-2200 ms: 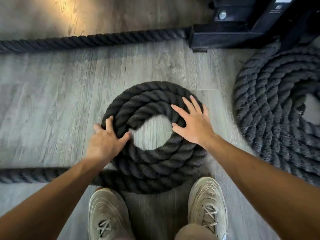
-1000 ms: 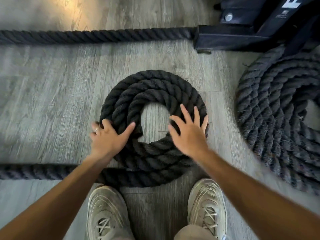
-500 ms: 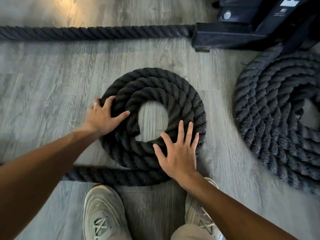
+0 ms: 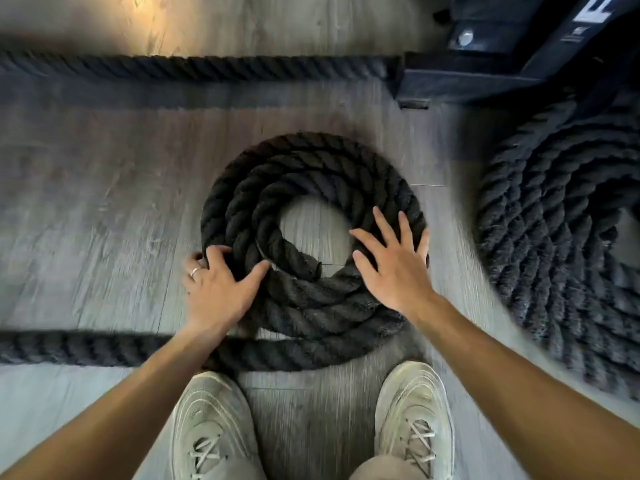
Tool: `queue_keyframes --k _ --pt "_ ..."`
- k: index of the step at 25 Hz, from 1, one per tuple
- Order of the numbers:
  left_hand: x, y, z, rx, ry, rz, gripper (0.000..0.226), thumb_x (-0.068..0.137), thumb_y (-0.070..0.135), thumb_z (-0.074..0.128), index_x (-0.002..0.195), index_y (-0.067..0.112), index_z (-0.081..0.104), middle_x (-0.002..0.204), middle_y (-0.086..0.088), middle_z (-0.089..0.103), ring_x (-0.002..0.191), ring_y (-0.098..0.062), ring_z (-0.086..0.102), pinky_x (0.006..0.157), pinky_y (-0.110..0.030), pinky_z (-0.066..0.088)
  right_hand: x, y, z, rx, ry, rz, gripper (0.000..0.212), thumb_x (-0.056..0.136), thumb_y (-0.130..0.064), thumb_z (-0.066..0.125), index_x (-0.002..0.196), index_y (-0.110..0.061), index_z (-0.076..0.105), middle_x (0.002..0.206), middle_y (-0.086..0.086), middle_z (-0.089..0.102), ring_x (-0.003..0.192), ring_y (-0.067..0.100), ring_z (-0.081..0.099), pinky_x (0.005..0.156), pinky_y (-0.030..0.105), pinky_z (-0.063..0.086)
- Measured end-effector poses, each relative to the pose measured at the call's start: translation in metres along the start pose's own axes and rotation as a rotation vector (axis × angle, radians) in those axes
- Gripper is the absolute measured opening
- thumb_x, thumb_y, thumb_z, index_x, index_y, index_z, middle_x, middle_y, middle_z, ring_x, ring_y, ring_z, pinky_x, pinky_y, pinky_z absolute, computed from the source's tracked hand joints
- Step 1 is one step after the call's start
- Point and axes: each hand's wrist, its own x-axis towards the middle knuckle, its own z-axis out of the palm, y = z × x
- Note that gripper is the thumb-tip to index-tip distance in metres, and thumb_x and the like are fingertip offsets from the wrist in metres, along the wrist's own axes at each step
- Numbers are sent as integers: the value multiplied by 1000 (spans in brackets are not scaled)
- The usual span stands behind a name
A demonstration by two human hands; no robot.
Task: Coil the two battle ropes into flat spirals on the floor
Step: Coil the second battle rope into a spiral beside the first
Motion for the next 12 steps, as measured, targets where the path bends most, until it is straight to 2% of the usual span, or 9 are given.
queue_keyframes --k 2,5,8,12 --pt "24 5 -9 23 37 93 74 79 65 65 136 26 39 147 -25 29 144 -37 19 116 -49 25 -32 -31 24 -7 113 114 54 100 -65 23 146 -43 43 169 6 10 154 38 -5 120 61 -7" --pt "60 19 -21 145 -45 228 74 81 64 65 144 40 37 152 -29 23 147 -39 16 119 -47 19 -59 -55 42 -9 190 141 52 101 -62 28 144 -39 46 165 19 18 153 42 -3 120 64 3" --pt "82 29 -26 252 -123 230 78 76 72 63 145 52 30 155 -25 20 141 -46 28 117 -47 25 -60 -55 43 -16 205 128 50 100 -63 32 143 -40 46 164 21 20 153 41 -4 120 65 6" --pt "83 31 -28 257 -134 173 83 69 74 68 141 52 32 154 -20 19 130 -46 43 111 -48 38 -57 -48 44 7 229 86 48 99 -63 33 140 -42 48 164 19 23 154 39 -3 121 61 4"
